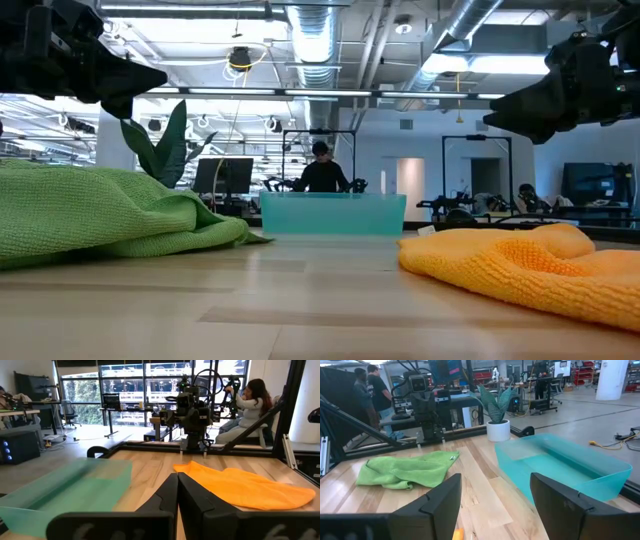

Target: Roll microfiber towels into tight, uniform cylinder then place into a basket

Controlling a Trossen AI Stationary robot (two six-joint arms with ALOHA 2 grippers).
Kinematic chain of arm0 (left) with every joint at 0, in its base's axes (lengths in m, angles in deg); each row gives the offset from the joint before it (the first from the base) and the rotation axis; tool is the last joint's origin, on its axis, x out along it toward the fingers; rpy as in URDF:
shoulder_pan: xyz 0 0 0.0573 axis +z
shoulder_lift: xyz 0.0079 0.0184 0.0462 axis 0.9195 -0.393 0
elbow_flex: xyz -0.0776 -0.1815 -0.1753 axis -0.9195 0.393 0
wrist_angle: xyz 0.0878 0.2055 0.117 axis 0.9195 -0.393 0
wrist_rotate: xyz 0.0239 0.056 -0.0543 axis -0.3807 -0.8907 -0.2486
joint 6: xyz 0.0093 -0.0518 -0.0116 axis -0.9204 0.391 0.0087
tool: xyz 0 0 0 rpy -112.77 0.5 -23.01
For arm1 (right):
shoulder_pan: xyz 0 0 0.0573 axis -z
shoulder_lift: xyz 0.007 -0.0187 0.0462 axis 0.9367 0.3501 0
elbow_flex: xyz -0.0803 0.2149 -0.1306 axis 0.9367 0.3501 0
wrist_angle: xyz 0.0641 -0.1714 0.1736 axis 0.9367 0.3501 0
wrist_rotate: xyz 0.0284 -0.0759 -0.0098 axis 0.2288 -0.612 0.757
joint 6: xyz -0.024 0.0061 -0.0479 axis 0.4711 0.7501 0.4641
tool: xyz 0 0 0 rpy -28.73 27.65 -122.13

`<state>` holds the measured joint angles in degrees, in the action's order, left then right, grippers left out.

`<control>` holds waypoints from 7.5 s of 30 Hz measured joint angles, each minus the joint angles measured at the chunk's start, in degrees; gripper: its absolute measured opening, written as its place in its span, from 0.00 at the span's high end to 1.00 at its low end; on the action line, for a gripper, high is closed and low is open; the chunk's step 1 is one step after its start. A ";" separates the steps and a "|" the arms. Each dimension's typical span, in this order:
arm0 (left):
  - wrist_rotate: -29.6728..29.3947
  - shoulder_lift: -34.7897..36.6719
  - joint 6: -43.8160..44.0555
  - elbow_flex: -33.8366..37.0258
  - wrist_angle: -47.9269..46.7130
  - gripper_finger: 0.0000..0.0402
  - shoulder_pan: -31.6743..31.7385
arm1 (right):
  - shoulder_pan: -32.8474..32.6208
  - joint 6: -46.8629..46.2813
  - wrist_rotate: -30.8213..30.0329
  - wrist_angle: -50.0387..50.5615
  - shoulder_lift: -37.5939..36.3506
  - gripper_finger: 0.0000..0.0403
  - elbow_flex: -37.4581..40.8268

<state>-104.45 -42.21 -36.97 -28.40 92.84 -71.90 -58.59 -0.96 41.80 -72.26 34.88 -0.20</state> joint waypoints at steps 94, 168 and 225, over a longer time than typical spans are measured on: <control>0.00 -0.02 -0.01 0.01 0.01 1.00 -0.01 | 0.00 0.00 0.00 0.01 0.01 0.35 0.00; -0.02 -0.02 0.01 0.01 0.01 1.00 -0.01 | -3.97 -20.06 0.07 -9.42 0.01 0.35 0.00; -3.25 -0.04 -0.56 0.01 0.36 1.00 -0.01 | -22.61 0.44 -19.83 -10.34 53.18 0.35 -29.39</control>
<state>-107.70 -42.25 -37.53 -28.39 93.20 -71.92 -81.19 -0.52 21.98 -82.61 88.06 -29.59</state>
